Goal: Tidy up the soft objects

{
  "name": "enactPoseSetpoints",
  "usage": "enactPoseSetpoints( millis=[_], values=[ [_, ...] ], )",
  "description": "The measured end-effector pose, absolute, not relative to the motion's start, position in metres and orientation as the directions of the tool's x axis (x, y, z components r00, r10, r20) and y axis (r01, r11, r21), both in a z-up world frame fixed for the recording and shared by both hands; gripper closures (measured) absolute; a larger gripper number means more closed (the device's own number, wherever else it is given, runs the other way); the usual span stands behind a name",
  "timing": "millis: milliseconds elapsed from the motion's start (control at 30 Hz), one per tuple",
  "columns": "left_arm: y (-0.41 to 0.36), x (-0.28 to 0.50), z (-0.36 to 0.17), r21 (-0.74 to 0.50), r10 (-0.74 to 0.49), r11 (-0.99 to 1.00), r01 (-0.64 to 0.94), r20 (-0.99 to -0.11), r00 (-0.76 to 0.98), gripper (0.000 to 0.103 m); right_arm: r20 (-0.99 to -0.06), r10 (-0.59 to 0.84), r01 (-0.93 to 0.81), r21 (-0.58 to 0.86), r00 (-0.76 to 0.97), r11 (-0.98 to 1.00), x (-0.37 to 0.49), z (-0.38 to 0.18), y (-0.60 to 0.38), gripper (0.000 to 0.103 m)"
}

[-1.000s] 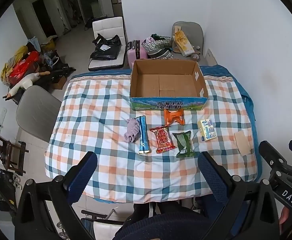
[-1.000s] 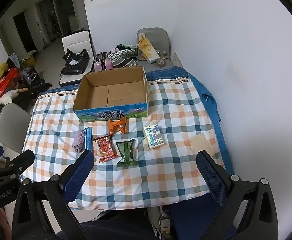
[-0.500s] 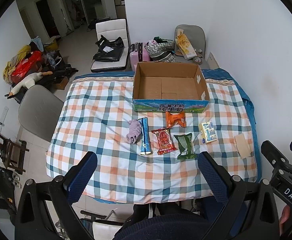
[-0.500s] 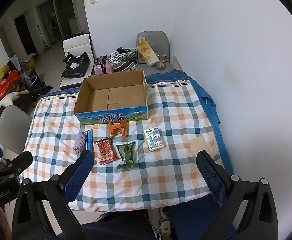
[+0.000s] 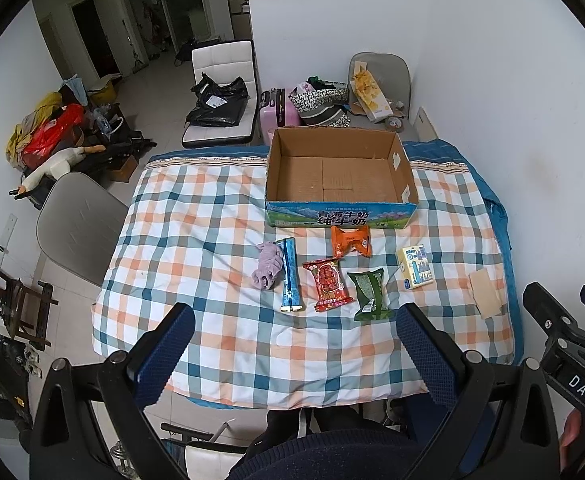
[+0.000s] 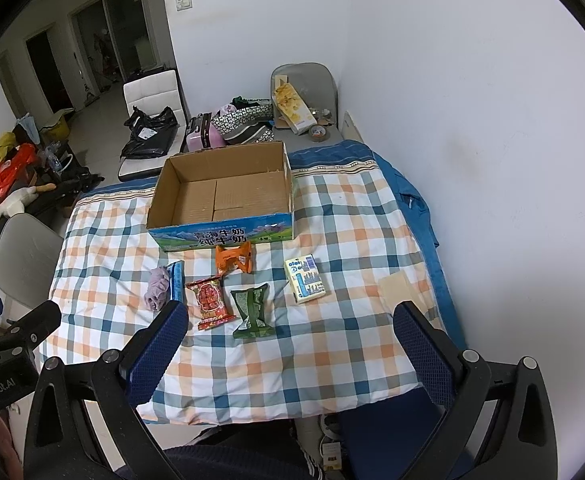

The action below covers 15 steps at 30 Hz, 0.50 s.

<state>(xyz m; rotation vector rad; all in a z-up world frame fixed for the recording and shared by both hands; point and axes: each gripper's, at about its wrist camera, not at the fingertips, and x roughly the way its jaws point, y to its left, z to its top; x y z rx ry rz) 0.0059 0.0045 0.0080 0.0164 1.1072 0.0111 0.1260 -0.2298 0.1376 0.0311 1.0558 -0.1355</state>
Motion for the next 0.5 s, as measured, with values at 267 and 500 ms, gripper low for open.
enactPoseSetpoints(
  millis=[267,500],
  values=[
    [0.010,0.014,0.022,0.017,0.016,1.000,-0.001,-0.894,0.449,0.000,-0.868,-0.096,0.128,-0.038,0.487,0.991,0.124,0.135,-0.230,0.000],
    [0.009,0.015,0.024,0.019,0.018,1.000,-0.002,-0.891,0.453,0.000,-0.867,-0.097,0.129,-0.038,0.489,0.991,0.125,0.138,-0.231,0.000]
  ],
)
